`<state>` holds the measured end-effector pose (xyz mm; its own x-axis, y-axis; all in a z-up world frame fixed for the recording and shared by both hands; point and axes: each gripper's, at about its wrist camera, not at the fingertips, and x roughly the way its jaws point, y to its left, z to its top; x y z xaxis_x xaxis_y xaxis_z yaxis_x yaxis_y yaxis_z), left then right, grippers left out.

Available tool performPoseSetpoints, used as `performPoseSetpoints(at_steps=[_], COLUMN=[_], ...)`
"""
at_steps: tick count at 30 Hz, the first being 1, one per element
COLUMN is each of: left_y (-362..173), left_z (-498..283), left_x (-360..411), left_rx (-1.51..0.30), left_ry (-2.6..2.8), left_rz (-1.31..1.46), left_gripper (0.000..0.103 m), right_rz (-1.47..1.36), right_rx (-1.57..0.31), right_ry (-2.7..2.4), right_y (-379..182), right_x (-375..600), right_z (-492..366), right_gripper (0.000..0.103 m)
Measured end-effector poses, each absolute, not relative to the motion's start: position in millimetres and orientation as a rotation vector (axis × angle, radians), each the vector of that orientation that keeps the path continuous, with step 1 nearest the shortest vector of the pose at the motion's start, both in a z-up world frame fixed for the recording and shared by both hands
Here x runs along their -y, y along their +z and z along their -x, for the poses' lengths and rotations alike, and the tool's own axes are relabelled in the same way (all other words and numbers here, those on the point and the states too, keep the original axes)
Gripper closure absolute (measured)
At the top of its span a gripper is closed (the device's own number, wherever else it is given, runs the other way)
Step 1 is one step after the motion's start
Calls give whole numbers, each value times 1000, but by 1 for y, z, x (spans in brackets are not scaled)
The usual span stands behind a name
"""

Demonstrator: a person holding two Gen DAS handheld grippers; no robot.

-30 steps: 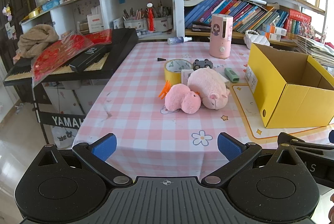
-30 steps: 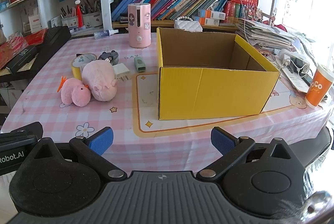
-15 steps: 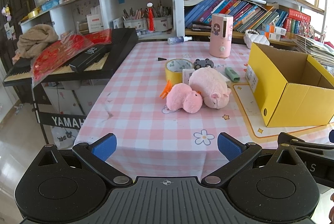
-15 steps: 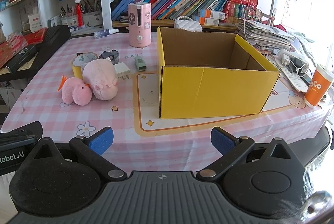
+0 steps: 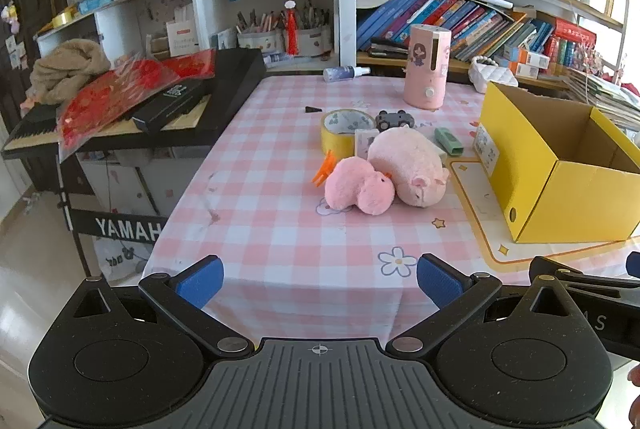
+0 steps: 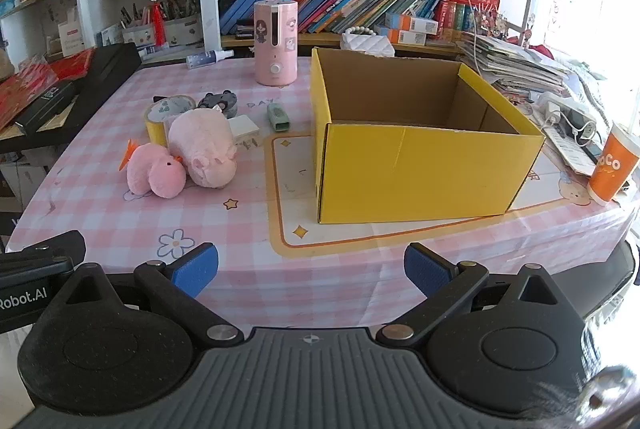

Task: Organize objects
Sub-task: 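Grasp the large pink plush pig with the right tool while the left tool grasps the pink chick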

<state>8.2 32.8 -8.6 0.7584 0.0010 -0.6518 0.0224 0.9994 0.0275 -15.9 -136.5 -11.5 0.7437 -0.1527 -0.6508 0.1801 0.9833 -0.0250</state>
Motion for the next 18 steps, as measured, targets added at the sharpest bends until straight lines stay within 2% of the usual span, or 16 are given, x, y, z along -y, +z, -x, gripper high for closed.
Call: performPoseSetpoints(at_steps=[10,18], left_y=[-20,-22], left_z=[-15,-32], left_x=[-45,-57], left_rx=[-752,-747], left_ry=[14,50], left_rz=[-5,-9], left_gripper=[0,0], right_rz=[-29,-40], right_rx=[-743,-720], right_ry=[-142,-59], right_y=[-21,-21], right_x=[128,123], right_z=[2,-18], right_gripper=[3,12])
